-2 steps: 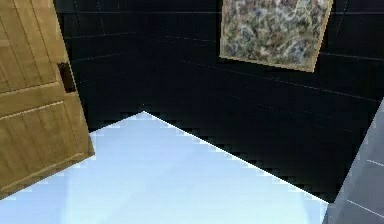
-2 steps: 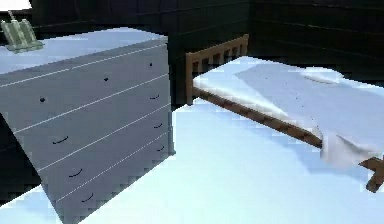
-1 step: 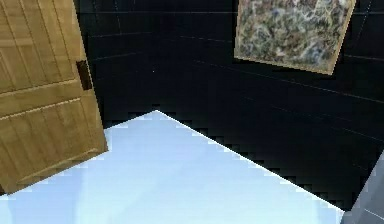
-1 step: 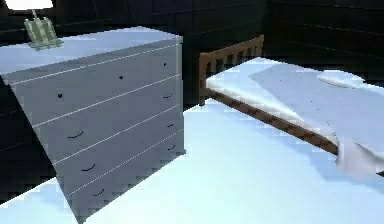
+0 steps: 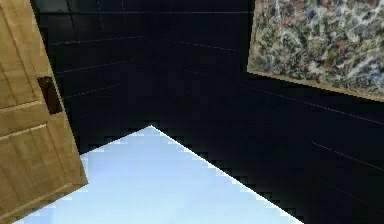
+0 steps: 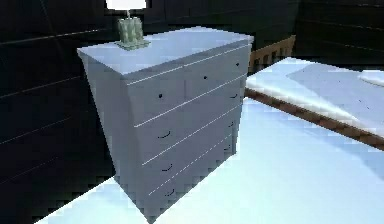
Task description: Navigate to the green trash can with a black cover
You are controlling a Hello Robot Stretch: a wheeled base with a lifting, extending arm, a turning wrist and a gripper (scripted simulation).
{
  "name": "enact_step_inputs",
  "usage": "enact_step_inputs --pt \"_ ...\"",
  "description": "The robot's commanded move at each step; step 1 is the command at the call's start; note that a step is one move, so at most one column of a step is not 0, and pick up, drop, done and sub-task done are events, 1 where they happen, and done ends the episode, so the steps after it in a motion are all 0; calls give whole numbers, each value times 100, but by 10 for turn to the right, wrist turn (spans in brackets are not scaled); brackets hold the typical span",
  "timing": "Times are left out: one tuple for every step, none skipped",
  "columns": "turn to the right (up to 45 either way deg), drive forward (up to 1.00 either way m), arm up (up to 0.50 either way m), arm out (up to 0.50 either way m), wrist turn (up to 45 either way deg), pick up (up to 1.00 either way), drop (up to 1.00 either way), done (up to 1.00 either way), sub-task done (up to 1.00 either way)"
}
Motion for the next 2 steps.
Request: enact_step_inputs --pt "-420 0 0 0 0 0 0 0 0" --pt "0 60 0 0 0 0 0 0 0"
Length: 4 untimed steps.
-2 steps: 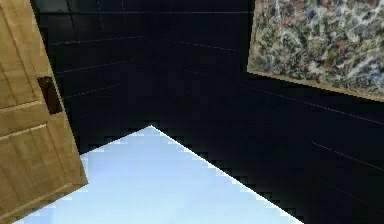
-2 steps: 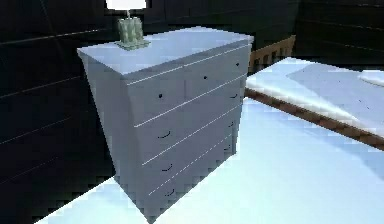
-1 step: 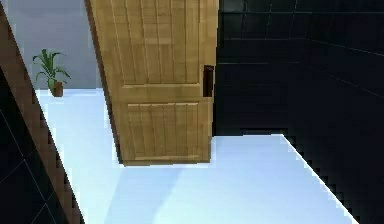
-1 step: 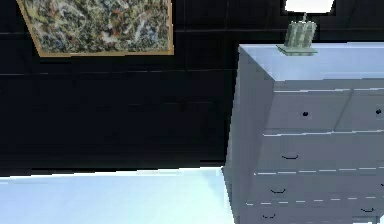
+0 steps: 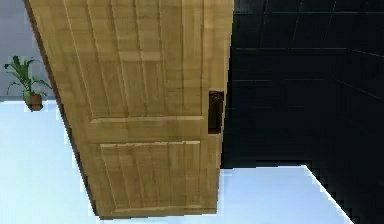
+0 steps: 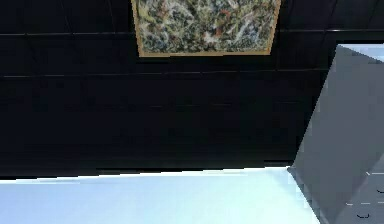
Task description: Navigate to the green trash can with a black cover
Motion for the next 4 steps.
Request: enact_step_inputs --pt "-300 0 0 0 0 0 0 0 0" --pt "0 35 0 0 0 0 0 0 0" --pt "-60 0 0 0 0 0 0 0 0" --pt "0 50 0 0 0 0 0 0 0"
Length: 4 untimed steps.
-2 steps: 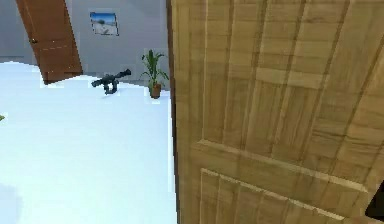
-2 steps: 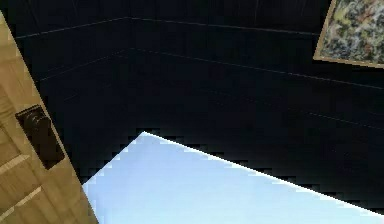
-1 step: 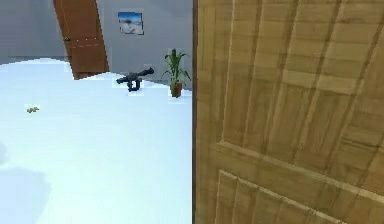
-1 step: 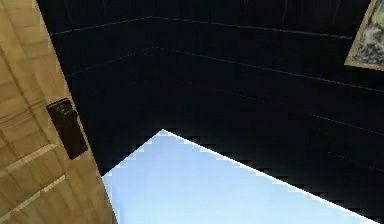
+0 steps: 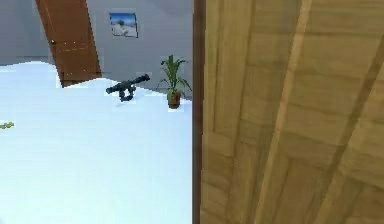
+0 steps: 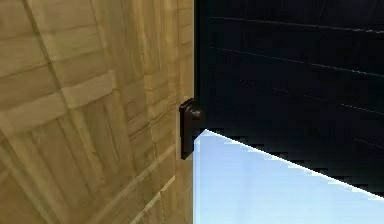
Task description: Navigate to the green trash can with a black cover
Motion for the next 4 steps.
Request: enact_step_inputs --pt "-390 0 0 0 0 0 0 0 0" --pt "0 100 0 0 0 0 0 0 0" --pt "0 100 0 0 0 0 0 0 0" --pt "0 100 0 0 0 0 0 0 0"
